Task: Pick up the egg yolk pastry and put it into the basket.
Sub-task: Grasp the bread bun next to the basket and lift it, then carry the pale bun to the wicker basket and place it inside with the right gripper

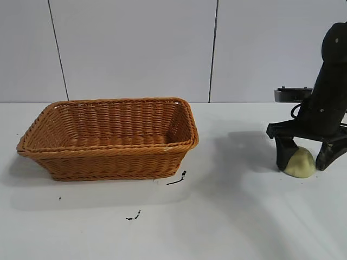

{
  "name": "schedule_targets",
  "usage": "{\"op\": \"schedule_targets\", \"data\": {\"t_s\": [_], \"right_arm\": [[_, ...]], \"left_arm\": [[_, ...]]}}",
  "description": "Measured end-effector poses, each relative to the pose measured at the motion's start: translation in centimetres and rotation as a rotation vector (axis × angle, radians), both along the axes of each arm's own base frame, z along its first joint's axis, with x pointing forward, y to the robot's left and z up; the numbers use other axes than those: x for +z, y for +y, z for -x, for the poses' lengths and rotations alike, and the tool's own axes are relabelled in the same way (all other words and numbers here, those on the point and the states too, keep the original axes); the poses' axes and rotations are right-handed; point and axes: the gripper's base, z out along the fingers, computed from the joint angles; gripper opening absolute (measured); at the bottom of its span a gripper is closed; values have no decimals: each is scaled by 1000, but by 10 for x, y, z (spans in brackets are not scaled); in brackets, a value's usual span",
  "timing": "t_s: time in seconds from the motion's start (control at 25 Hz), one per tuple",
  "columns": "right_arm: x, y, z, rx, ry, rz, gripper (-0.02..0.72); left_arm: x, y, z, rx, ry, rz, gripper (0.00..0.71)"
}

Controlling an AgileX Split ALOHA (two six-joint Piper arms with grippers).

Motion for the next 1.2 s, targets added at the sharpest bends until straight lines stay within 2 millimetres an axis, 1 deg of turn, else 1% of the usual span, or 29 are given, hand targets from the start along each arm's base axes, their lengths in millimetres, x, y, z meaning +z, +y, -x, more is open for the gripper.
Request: {"op": "schedule_targets", "data": {"t_s": [0.08,0.12,0.24,0.32,0.44,0.52,0.6,0.68,0.76,0.88,0.96,1.08,1.16,1.2], "right_arm": [[0,0,0,1,1,1,262],[0,0,0,1,3,1,229],[5,0,1,1,-2,0,195],[18,0,0,3,-11,-1,188],[56,0,-7,8,-80,-2,186],[91,1,-15,10,-147,-5,186],[121,1,-20,12,-186,-13,186],[145,2,-26,6,-225,-24,186],[165,6,-32,11,-272,-25,186],[186,21,-38,51,-332,-3,186],[197,37,-42,79,-354,5,186],[204,62,-48,131,-354,8,186],[204,83,-52,172,-354,7,186],[203,96,-53,196,-354,-5,186]], "left_arm": [[0,0,0,0,0,0,696],[0,0,0,0,0,0,696],[0,0,0,0,0,0,696],[0,0,0,0,0,0,696],[0,0,0,0,0,0,696],[0,0,0,0,0,0,696],[0,0,0,0,0,0,696],[0,0,0,0,0,0,696],[0,0,0,0,0,0,696],[0,0,0,0,0,0,696],[0,0,0,0,0,0,696],[0,0,0,0,0,0,696],[0,0,0,0,0,0,696],[0,0,0,0,0,0,696]]}}
